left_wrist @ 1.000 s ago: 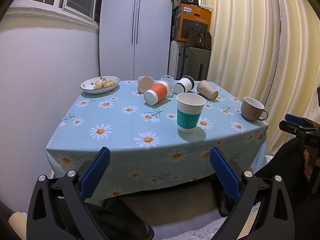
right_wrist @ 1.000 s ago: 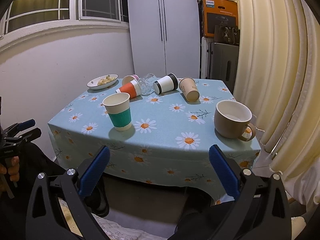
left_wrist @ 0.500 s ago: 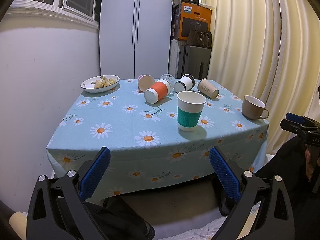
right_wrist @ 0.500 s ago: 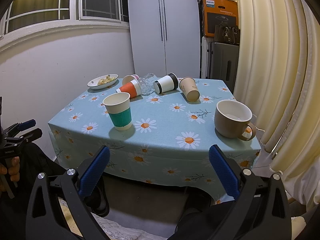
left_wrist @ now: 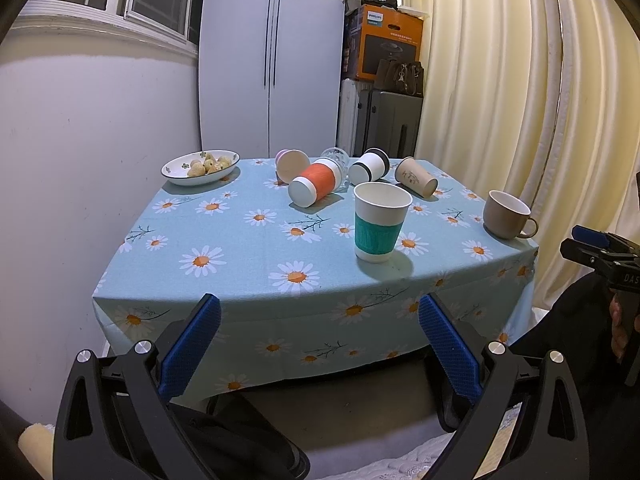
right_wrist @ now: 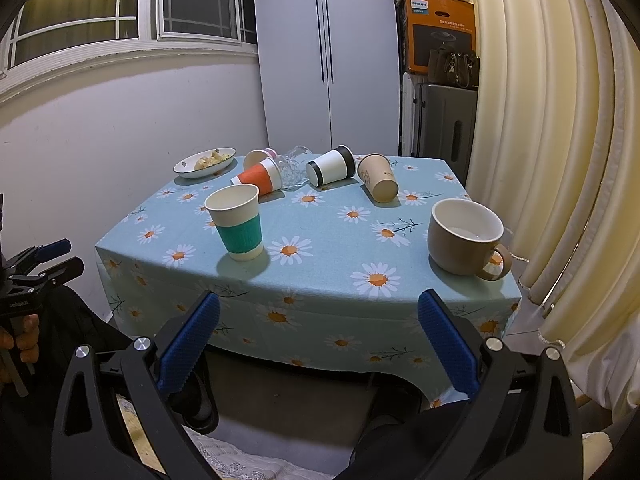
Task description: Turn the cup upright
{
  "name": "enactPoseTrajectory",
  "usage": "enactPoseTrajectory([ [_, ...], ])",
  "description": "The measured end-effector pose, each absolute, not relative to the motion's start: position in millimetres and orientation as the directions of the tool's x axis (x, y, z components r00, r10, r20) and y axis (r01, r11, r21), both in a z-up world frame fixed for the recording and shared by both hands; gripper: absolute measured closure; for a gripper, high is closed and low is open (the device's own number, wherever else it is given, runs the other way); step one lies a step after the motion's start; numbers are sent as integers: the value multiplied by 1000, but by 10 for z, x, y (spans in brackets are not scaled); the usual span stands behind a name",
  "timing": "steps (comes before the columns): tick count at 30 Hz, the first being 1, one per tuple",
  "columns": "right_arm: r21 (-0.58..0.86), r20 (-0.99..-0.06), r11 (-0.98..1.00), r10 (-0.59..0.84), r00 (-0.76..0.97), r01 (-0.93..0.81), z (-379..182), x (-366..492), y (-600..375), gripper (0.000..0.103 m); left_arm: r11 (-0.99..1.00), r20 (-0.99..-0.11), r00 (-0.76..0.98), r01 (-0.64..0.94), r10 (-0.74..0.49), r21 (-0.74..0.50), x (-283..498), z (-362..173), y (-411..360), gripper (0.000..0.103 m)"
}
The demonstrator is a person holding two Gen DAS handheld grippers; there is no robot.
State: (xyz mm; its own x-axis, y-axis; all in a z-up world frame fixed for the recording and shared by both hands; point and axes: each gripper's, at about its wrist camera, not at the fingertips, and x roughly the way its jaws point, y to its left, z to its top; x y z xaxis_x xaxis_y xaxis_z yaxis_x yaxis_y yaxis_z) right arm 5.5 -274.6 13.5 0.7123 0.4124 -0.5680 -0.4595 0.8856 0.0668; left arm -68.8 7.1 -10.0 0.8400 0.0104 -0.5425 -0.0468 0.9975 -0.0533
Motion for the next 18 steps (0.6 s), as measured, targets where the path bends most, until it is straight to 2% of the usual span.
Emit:
enactPoseTrajectory([
  [18, 62, -577, 884, 410, 706, -463, 127, 54, -2743, 5, 998, -545, 839, -45, 10, -52, -667, -110, 63, 7],
])
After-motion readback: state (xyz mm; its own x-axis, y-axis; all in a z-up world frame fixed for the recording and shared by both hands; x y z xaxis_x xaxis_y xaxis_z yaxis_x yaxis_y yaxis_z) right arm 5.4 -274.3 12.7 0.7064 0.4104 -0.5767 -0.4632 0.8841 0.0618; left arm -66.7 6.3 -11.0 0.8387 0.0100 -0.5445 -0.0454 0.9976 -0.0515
